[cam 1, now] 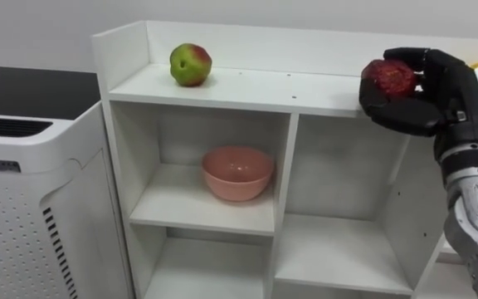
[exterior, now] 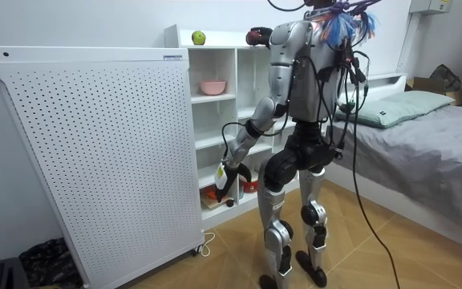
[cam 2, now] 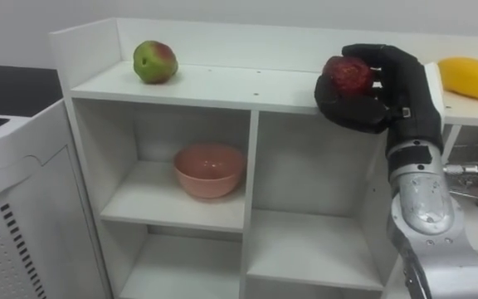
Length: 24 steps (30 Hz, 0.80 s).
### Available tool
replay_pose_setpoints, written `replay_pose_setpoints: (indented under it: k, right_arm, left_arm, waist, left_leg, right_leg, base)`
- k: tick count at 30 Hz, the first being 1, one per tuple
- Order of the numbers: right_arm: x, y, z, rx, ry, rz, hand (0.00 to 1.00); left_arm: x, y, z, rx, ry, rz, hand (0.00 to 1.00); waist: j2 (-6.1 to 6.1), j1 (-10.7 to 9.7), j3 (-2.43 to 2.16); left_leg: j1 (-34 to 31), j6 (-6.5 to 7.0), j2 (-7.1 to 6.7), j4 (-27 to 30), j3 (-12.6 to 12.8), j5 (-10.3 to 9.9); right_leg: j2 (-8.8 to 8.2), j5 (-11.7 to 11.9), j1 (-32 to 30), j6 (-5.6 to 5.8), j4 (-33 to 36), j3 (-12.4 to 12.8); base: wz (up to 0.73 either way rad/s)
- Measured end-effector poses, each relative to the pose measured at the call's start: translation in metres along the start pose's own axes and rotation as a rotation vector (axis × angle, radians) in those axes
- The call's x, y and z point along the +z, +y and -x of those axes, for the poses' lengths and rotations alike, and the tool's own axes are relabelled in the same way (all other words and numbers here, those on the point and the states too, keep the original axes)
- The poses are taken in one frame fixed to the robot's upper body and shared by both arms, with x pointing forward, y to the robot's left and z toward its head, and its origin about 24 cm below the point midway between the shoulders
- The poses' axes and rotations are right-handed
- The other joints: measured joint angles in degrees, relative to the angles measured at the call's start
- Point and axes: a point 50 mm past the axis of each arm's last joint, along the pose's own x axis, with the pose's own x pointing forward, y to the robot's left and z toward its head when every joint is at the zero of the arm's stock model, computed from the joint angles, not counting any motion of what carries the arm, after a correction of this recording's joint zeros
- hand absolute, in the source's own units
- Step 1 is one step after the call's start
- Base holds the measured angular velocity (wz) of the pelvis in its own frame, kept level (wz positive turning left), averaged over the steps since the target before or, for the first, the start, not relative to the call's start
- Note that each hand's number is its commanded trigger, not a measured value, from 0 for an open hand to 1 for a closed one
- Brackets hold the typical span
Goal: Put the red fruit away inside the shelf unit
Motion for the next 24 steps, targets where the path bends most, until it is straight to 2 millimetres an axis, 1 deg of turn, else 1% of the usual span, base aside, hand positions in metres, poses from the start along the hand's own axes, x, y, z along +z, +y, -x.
replay_pose_setpoints:
  k: [2, 4, 9, 11, 13, 14, 17, 19, 24]
  right_arm:
    - [0.005, 0.005, 0.003, 0.038, -0.022, -0.023, 1.00]
    - [0.013, 0.012, 0.005, 0.079, -0.054, -0.043, 1.00]
    - [0.031, 0.020, 0.015, 0.137, -0.134, -0.072, 1.00]
    - [0.035, 0.025, 0.019, 0.162, -0.154, -0.074, 1.00]
    - [0.045, 0.029, 0.027, 0.191, -0.199, -0.089, 1.00]
    - [0.046, 0.030, 0.029, 0.199, -0.208, -0.097, 1.00]
    - [0.050, 0.035, 0.034, 0.231, -0.224, -0.115, 1.00]
    - [0.050, 0.041, 0.036, 0.267, -0.224, -0.119, 1.00]
    - [0.050, 0.052, 0.039, 0.308, -0.219, -0.150, 1.00]
  left_arm:
    - [-0.003, -0.001, 0.000, -0.003, 0.010, 0.000, 0.00]
    - [-0.003, -0.001, 0.000, -0.003, 0.010, -0.001, 0.00]
    - [-0.003, -0.002, 0.000, -0.005, 0.001, -0.003, 0.00]
    - [-0.005, -0.002, 0.000, -0.007, 0.002, -0.004, 0.00]
    - [-0.006, -0.002, 0.000, -0.006, 0.003, -0.003, 0.00]
    - [-0.006, -0.002, 0.000, -0.005, 0.003, -0.003, 0.00]
    - [-0.006, -0.003, 0.000, -0.004, 0.001, 0.007, 0.00]
    - [-0.006, -0.003, 0.000, 0.004, -0.002, 0.007, 0.00]
    - [-0.005, -0.004, 0.000, 0.011, -0.018, 0.001, 0.00]
  waist:
    - [0.25, -0.02, -0.10]
    - [0.50, -0.04, -0.11]
    - [0.65, 0.08, -0.06]
    - [0.83, 0.04, 0.06]
    - [1.17, 0.13, 0.27]
    - [1.27, 0.14, 0.33]
    - [1.73, 0.14, 0.28]
    - [1.97, 0.41, 0.16]
    - [1.97, 0.51, 0.14]
  left_leg:
    - [0.16, 0.00, 0.00, -0.01, -0.02, 0.00]
    - [0.28, 0.00, 0.00, 0.00, 0.01, 0.00]
    - [0.60, 0.01, -0.01, 0.02, -0.02, 0.01]
    - [1.02, 0.01, 0.01, -0.04, 0.02, 0.01]
    - [1.15, 0.01, 0.04, -0.10, 0.08, 0.01]
    - [1.22, 0.01, 0.05, -0.10, 0.10, 0.00]
    - [1.21, 0.00, 0.09, -0.13, 0.14, 0.00]
    - [1.24, -0.01, 0.24, -0.43, 0.69, 0.00]
    - [1.20, -0.05, 0.27, -0.37, 1.30, 0.03]
  right_leg:
    - [0.00, 0.00, 0.12, 0.00, -0.03, 0.06]
    - [0.01, 0.00, 0.28, 0.00, -0.03, 0.08]
    - [0.01, 0.08, 0.64, -0.01, -0.02, 0.06]
    - [0.01, 0.10, 1.04, 0.00, -0.07, 0.06]
    - [0.04, 0.10, 1.22, 0.00, -0.07, 0.03]
    - [0.05, 0.11, 1.27, 0.00, -0.06, 0.03]
    - [0.09, 0.13, 1.31, -0.03, 0.01, 0.06]
    - [0.29, 0.18, 1.21, -0.12, 0.04, 0.74]
    - [0.35, 0.31, 0.80, -0.12, 0.08, 1.40]
  base:
    - [0.00]
    - [0.00]
    - [0.00]
    - [0.00]
    - [0.00]
    - [0.00]
    - [0.00]
    - [-0.10]
    - [-0.08]
